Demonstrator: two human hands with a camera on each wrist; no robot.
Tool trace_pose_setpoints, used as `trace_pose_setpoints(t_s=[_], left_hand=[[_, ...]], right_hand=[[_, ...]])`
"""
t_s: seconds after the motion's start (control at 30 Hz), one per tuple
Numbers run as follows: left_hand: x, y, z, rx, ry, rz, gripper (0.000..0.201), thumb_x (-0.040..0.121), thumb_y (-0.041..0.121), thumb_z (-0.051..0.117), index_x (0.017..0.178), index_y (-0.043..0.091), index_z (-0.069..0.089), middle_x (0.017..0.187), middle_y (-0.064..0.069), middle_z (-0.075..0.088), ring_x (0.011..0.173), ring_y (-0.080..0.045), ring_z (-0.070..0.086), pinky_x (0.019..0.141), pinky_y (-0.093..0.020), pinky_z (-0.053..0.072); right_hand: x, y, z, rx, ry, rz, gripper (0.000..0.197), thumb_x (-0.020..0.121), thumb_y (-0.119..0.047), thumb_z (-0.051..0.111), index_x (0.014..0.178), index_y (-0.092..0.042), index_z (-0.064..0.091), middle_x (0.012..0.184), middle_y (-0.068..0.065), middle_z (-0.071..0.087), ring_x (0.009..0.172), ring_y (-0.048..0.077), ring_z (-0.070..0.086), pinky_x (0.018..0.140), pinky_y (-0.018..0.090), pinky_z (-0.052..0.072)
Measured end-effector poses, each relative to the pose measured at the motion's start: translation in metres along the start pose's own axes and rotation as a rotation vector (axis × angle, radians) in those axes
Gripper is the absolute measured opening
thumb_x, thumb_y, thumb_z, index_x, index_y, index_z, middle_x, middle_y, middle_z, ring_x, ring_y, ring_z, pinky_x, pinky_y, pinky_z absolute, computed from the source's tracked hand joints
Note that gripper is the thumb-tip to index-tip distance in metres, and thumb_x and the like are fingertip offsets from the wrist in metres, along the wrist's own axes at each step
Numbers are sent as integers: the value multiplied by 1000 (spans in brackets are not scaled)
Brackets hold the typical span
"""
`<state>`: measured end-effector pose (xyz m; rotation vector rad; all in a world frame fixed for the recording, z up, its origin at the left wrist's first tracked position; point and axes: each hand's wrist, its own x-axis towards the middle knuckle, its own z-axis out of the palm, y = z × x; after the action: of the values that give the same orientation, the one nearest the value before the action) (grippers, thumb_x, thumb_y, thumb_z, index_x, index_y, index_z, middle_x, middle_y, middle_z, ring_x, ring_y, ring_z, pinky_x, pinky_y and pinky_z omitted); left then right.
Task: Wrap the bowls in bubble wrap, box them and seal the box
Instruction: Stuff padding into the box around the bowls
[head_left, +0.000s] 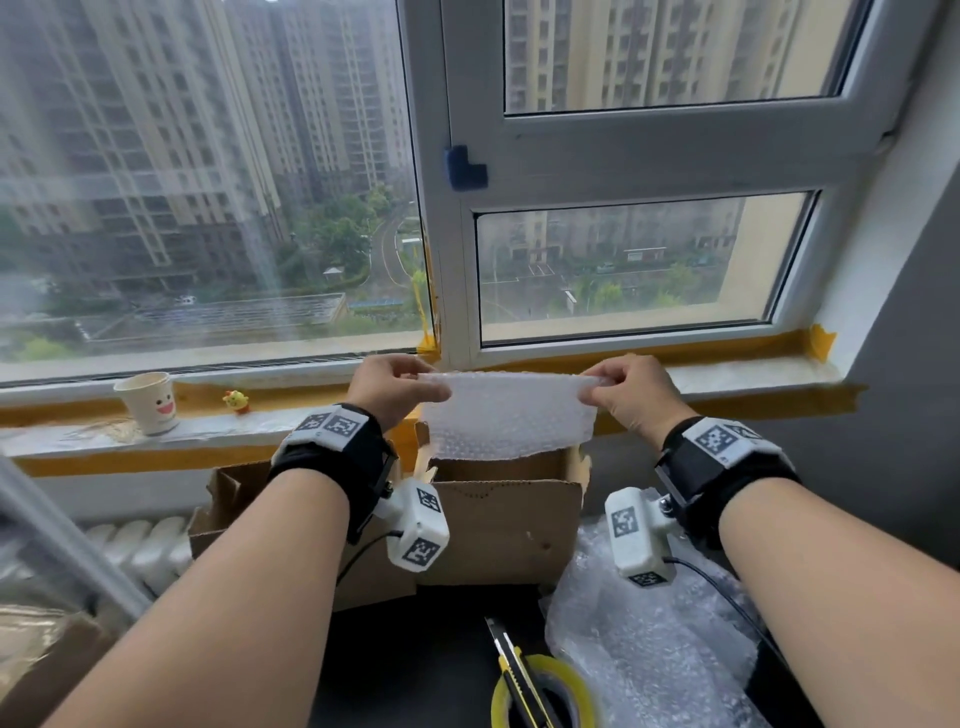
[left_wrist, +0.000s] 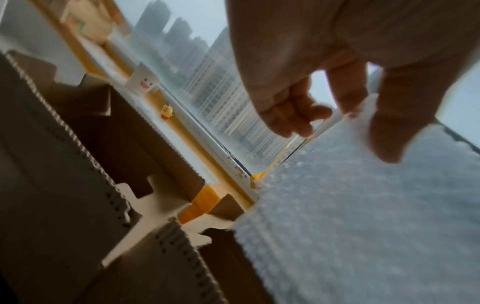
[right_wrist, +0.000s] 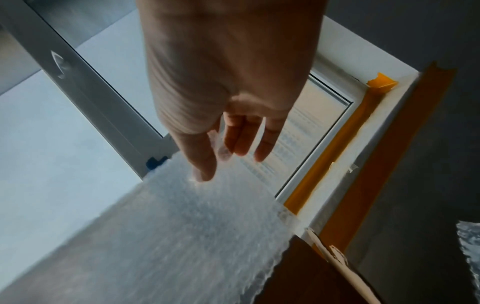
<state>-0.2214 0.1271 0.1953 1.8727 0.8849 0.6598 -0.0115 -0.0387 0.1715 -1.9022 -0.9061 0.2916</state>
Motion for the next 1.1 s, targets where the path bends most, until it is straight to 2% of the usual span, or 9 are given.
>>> trace_pose_setpoints(t_s=[0.13, 0.2, 0.37, 0.47, 0.67, 0.87, 0.93, 1.0, 1.1], left_hand=[[1, 8, -5, -111, -181, -56, 48, 61, 17, 87, 105, 13, 68, 105, -6, 71, 102, -22, 66, 95, -38, 49], [-1, 9, -2, -137, -200, -71, 45, 69, 14, 84, 110, 7, 66, 106, -10, 71, 100, -24, 68, 96, -41, 50], [-3, 12, 5, -316, -197, -113, 29, 86, 9, 65, 111, -3, 59, 90, -11, 69, 70, -16, 67, 63, -26, 55], [-3, 14, 7, -270, -198, -138, 28, 93, 12, 59, 118, 1, 56, 97, -11, 65, 73, -19, 64, 57, -26, 54], [-4, 5, 3, -546, -234, -256, 21, 98, -2, 43, 112, 8, 56, 93, -15, 61, 46, -10, 58, 45, -19, 52], [-3, -7, 5, -682, -199, -277, 28, 92, 13, 35, 80, 4, 59, 103, -17, 60, 91, -30, 62, 60, -34, 59], [0, -7, 7, -585, -187, -285, 26, 90, 22, 45, 75, 7, 60, 98, -12, 60, 85, -26, 59, 63, -34, 56], [3, -4, 12, -498, -157, -256, 7, 87, 10, 59, 80, 11, 60, 101, -12, 58, 82, -26, 60, 64, -35, 54], [9, -6, 16, -609, -97, -248, 42, 80, -9, 62, 114, 14, 54, 121, -17, 53, 107, -37, 59, 78, -46, 57]], right_hand=[[2, -9, -6, 326, -33, 87, 11, 81, -3, 73, 88, -8, 67, 88, 3, 64, 84, 17, 57, 79, 31, 47], [1, -16, -8, 546, -64, 147, 10, 84, -1, 69, 89, -5, 62, 90, 8, 64, 85, 21, 61, 68, 27, 53], [-2, -15, -8, 621, -253, 202, 24, 82, -8, 69, 105, -11, 63, 98, 12, 70, 81, 24, 70, 71, 40, 57], [-3, -10, -3, 571, -249, 223, 26, 88, 1, 62, 114, -3, 63, 85, 7, 68, 61, 13, 66, 50, 27, 57], [4, 10, 0, 805, -261, 337, 21, 96, -2, 51, 107, -12, 66, 82, 6, 72, 61, 15, 67, 49, 25, 56], [5, 9, 3, 900, -226, 369, 30, 92, -9, 34, 84, -4, 63, 71, 10, 65, 63, 21, 61, 46, 26, 54], [8, 8, 7, 731, -215, 329, 25, 92, -17, 47, 77, -8, 65, 81, 9, 65, 74, 24, 61, 51, 27, 55], [11, 6, 14, 633, -219, 282, 14, 88, -6, 61, 76, -13, 63, 93, 9, 61, 86, 27, 59, 53, 30, 58], [15, 7, 22, 712, -243, 276, 30, 82, 16, 59, 80, -14, 58, 103, 11, 56, 88, 29, 60, 49, 29, 58]])
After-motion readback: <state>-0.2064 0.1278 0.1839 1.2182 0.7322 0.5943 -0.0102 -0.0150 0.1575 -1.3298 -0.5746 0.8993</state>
